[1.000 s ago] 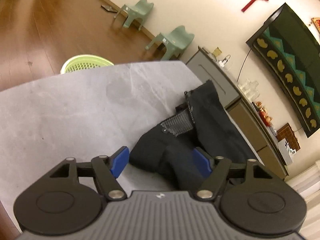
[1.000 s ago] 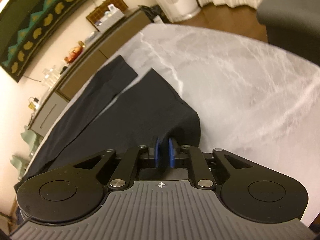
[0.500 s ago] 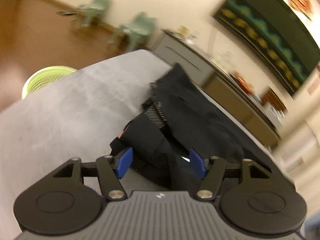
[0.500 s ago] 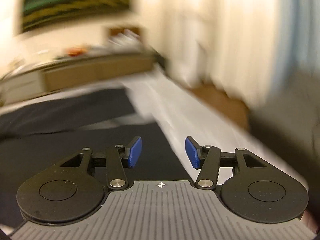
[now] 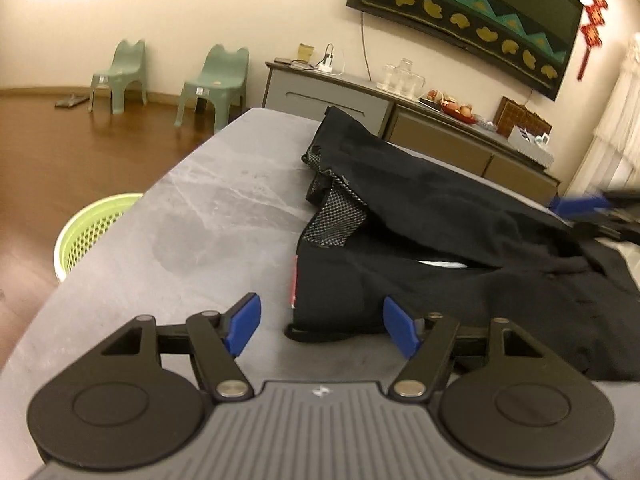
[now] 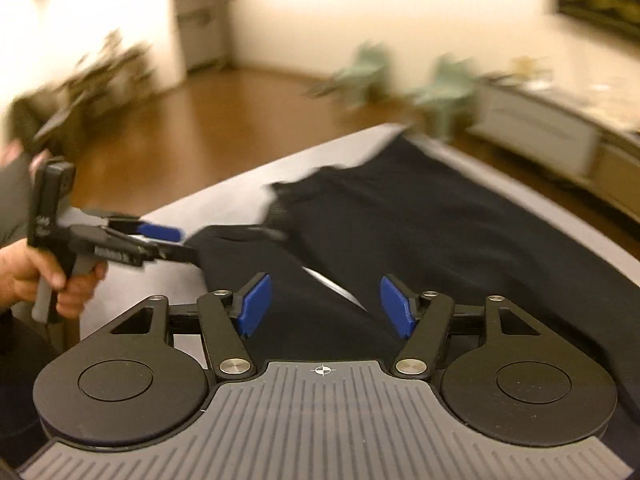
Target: Fold clothes
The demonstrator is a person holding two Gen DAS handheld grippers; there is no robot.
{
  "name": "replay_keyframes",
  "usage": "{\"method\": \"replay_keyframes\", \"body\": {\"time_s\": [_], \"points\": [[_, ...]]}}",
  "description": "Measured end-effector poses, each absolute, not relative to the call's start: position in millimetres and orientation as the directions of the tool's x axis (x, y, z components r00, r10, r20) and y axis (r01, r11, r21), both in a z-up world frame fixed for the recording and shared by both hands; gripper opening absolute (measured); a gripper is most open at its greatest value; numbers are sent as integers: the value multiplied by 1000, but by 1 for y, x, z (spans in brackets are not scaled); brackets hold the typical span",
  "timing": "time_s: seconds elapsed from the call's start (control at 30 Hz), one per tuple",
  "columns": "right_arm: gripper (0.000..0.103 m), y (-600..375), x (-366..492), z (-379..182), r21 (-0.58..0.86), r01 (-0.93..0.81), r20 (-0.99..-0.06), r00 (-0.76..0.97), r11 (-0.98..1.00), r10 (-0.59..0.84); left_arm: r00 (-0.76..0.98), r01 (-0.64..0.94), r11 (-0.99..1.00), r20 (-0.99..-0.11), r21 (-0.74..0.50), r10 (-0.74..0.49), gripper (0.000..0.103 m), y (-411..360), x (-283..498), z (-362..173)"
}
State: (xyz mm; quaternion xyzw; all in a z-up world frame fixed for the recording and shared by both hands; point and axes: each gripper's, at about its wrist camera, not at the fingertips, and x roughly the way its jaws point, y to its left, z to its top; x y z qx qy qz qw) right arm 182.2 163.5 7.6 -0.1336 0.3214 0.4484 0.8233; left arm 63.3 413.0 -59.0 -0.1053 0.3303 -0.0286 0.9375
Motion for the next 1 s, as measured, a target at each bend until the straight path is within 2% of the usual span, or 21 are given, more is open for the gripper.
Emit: {"method": "replay_keyframes", "body": {"time_s": [0.17,0.2,0.27,0.3,0.37,0.43,0.5,0.53,0.57,0.63,0.67,0.73,0.8,0.83,0.93,1.0], "points": [[76,269,220,-36,18,-886,-759,289,463,583,761,84,983,-626,-165,-170,67,410,73,-69],[76,282,225,-46,5,-893,-781,278,451,559,755,104,983,-632,-151,-176,65,409,75,-72],[77,299,231,-66,-30,-901,-816,273,434,510,746,142,983,-641,-115,-183,51,410,77,-78],[78,306,234,-73,-47,-903,-824,277,428,494,747,153,983,-639,-106,-185,48,411,78,-79],[87,313,240,-80,-36,-907,-825,264,419,500,750,174,981,-634,-87,-189,46,415,79,-82],[87,318,246,-84,-15,-912,-826,242,410,509,751,186,979,-631,-77,-193,45,417,80,-83],[71,320,248,-82,-5,-920,-833,222,393,507,752,191,979,-630,-77,-196,45,419,82,-83],[48,319,248,-79,-6,-923,-833,219,386,509,752,193,978,-629,-76,-197,43,420,83,-83],[17,316,249,-75,-6,-923,-833,217,385,509,753,195,978,-628,-76,-199,41,421,84,-82],[5,311,251,-67,-5,-924,-833,215,382,510,753,199,977,-626,-75,-202,38,423,86,-82],[1,308,251,-62,-3,-925,-828,216,380,518,754,201,977,-625,-75,-203,35,424,86,-82],[0,299,250,-55,-15,-920,-813,239,391,531,769,213,973,-598,-89,-223,31,427,81,-73],[0,290,250,-54,-69,-896,-807,309,438,504,803,203,969,-544,-138,-245,27,438,73,-59],[0,286,250,-53,-96,-882,-802,343,461,489,818,192,960,-507,-202,-270,24,450,70,-52],[0,273,249,-51,-176,-832,-781,443,526,440,753,93,942,-597,-322,-278,23,470,89,-66],[3,264,249,-50,-227,-793,-763,506,565,403,675,115,948,-677,-298,-295,21,456,98,-81]]}}
